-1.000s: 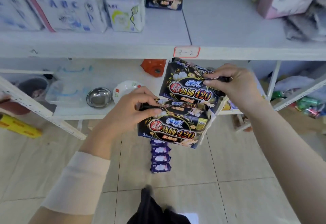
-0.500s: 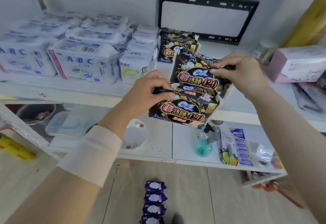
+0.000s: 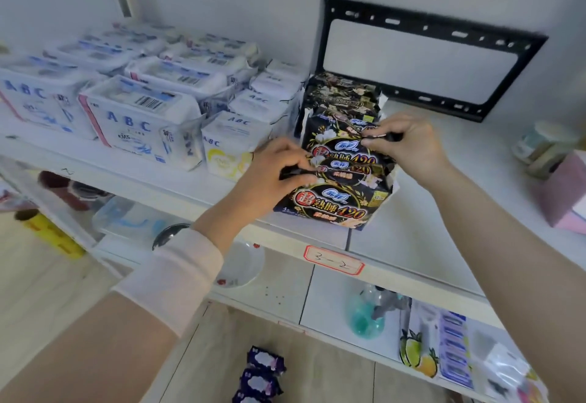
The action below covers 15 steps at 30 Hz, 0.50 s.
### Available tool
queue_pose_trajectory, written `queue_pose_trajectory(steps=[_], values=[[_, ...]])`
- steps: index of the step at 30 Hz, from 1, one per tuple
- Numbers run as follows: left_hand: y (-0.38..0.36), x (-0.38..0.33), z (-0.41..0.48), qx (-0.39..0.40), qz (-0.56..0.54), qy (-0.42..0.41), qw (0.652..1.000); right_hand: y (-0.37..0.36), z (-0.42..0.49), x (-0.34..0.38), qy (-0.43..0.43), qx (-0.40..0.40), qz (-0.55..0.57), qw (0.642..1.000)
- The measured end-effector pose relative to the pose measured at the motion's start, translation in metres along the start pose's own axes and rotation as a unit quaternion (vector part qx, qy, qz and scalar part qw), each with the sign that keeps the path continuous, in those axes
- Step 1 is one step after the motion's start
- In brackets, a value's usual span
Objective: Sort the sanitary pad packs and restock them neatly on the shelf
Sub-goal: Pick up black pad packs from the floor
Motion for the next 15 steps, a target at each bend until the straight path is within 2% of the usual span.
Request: queue_pose_trajectory(steps=[5, 8, 10, 15], values=[[-0.004, -0.002, 0.006, 0.011, 0.074, -0.032, 0.997, -0.004, 0.003, -0.01, -0.008, 0.018, -0.016, 1.0], [-0.006, -0.002, 0.007, 0.036, 0.122, -0.053, 0.99, -0.004, 0.003, -0.017, -0.041, 0.06, -0.027, 0.997], [-0.004, -0.006, 0.004, 0.026, 0.163, -0.093, 0.982, -0.002, 0.004, -0.02, -0.049, 0.097, -0.053, 0.993], [-0.01, -0.028, -0.005, -0.014, 0.241, -0.192, 0.951, 0.002, 0.007, -0.012, 0.015, 0.13, -0.132, 0.983]])
Point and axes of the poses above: each hand's wrist, its own z-axis towards the middle knuckle, its own y-axis out of the back of the hand, x = y × z, the point moved 7 cm from there along z, towards the middle knuckle, and after that the axes turned 12 degrees about z, right-handed, at the moved point
